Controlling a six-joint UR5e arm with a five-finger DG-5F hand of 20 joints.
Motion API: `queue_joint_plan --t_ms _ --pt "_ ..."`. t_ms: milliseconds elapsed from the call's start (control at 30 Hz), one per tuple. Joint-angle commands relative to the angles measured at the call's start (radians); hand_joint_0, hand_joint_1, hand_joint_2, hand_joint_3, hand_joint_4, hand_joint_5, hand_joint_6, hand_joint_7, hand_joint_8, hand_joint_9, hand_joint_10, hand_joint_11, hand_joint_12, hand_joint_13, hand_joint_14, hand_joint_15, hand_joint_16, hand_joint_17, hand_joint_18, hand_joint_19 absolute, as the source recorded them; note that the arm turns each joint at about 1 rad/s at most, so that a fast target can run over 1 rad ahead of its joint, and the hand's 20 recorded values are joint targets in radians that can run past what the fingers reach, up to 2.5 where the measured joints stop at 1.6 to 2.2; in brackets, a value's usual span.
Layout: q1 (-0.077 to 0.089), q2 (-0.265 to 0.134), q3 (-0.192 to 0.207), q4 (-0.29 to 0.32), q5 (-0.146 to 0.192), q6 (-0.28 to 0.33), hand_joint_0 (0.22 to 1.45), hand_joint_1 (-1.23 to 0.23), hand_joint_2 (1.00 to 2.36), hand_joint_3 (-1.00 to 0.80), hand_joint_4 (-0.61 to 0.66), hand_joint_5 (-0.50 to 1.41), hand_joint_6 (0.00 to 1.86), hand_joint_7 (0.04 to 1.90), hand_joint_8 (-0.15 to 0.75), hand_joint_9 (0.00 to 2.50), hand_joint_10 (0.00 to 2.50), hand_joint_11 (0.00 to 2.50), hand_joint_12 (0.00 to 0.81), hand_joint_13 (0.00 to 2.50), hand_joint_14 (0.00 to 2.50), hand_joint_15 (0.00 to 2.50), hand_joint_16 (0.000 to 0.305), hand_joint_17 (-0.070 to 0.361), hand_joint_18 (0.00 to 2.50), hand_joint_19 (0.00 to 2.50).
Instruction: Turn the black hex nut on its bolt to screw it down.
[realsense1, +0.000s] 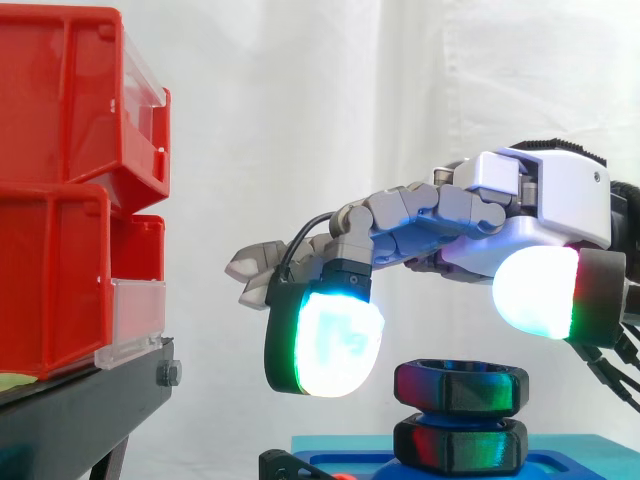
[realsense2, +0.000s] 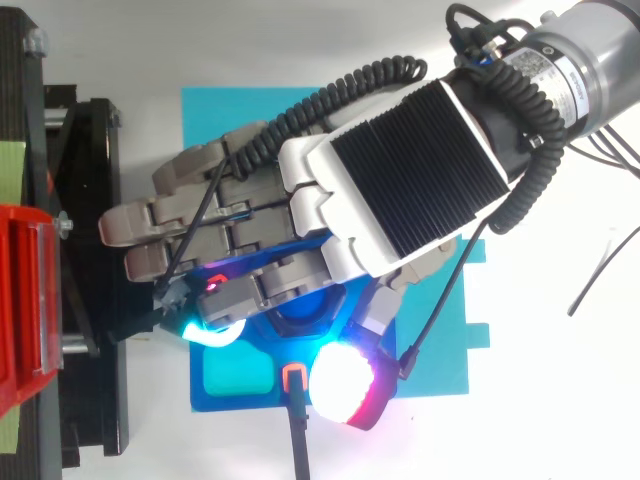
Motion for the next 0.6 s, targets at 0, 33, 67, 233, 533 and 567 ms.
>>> queue_joint_plan --t_ms 0,33,67,233,533,567 --pt "0.000 0.000 -0.001 0.013 -0.001 0.000 0.51 -0.33 1.00 -0.50 0.35 -0.10 0.60 0.97 0.321 0.42 0.00 0.11 0.352 0.31 0.00 0.07 0.055 0.125 0.38 0.51" --pt "0.000 0.000 0.001 0.013 -0.003 0.000 0.51 -0.33 1.00 -0.50 0.34 -0.10 0.60 0.96 0.321 0.42 0.00 0.11 0.352 0.31 0.00 0.07 0.055 0.125 0.38 0.50" --pt "0.000 0.000 0.001 0.013 -0.003 0.000 0.51 -0.33 1.00 -0.50 0.35 -0.11 0.61 0.96 0.321 0.42 0.00 0.11 0.351 0.31 0.00 0.07 0.055 0.125 0.38 0.50" --pt "-0.003 0.000 -0.001 0.007 -0.007 0.000 0.51 -0.33 1.00 -0.50 0.34 -0.11 0.62 0.92 0.321 0.42 0.00 0.10 0.349 0.31 0.00 0.06 0.055 0.125 0.38 0.51" --pt "0.000 0.000 -0.030 0.047 -0.007 0.000 0.52 -0.33 1.00 -0.50 0.35 -0.11 0.63 0.91 0.322 0.42 0.00 0.11 0.350 0.31 0.00 0.07 0.055 0.125 0.39 0.51" --pt "0.000 0.000 -0.033 0.056 -0.007 0.000 0.52 -0.33 1.00 -0.50 0.35 -0.11 0.63 0.91 0.321 0.42 0.00 0.10 0.349 0.31 0.00 0.07 0.056 0.125 0.39 0.51"
